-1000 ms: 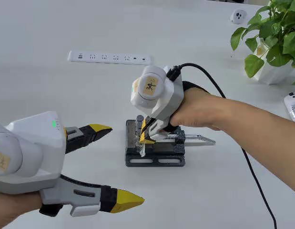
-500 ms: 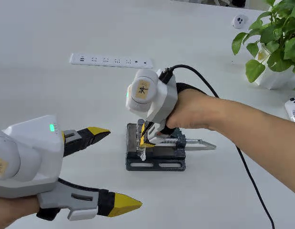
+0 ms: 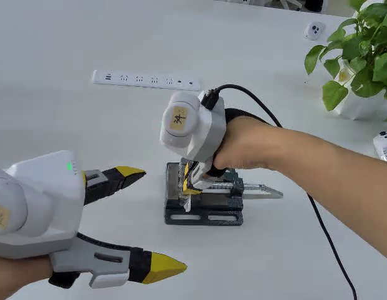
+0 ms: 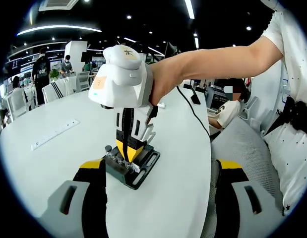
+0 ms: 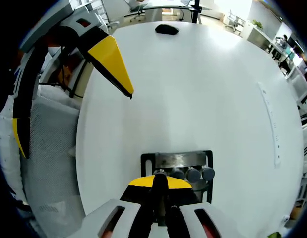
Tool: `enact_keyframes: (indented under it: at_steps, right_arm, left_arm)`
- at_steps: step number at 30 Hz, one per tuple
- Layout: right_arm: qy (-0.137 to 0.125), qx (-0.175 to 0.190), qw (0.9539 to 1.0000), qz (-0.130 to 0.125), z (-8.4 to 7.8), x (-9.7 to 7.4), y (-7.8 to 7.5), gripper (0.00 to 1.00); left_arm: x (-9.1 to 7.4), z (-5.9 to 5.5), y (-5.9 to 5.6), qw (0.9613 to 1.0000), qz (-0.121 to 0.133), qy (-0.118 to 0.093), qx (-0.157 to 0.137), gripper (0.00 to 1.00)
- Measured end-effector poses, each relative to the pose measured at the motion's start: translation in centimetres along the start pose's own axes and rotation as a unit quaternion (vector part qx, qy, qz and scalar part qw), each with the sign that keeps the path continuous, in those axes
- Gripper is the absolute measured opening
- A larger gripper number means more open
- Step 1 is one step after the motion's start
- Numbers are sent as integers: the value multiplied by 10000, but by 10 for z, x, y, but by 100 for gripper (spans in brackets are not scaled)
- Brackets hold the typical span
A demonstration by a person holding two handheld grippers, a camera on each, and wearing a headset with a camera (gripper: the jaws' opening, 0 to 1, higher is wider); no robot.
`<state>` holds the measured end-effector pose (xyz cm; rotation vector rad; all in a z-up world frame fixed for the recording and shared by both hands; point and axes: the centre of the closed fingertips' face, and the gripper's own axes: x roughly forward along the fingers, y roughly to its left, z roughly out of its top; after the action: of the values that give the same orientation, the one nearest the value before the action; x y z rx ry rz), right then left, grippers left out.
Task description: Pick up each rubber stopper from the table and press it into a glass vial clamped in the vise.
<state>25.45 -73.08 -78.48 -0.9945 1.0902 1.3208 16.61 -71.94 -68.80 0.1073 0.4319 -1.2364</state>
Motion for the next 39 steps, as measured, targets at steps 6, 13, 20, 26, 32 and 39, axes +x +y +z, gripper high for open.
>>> enact_keyframes:
  at_steps: [6, 13, 20, 26, 32, 39]
  right_arm:
    - [65, 32, 10000, 46, -1, 1, 0, 1]
    - [124, -50, 9999, -3, -1, 1, 2, 0]
    - [281, -10, 9996, -16, -2, 1, 3, 0]
    - [179, 139, 9997, 19, -3, 1, 2, 0]
    - [178, 2, 9998, 7, -2, 1, 3, 0]
    - [-305, 223, 9993, -49, -2, 1, -1, 0]
  left_arm:
    - [0, -2, 2, 10000, 4, -5, -15, 90]
    - [-5, 1, 5, 9999, 91, -65, -67, 90]
    - [-7, -1, 9, 9998, 157, -46, -59, 90]
    - [-5, -2, 11, 9998, 182, -28, -58, 90]
    - [-7, 2, 10, 9998, 186, -55, -16, 90]
    - [-11, -2, 11, 9998, 207, -29, 7, 90]
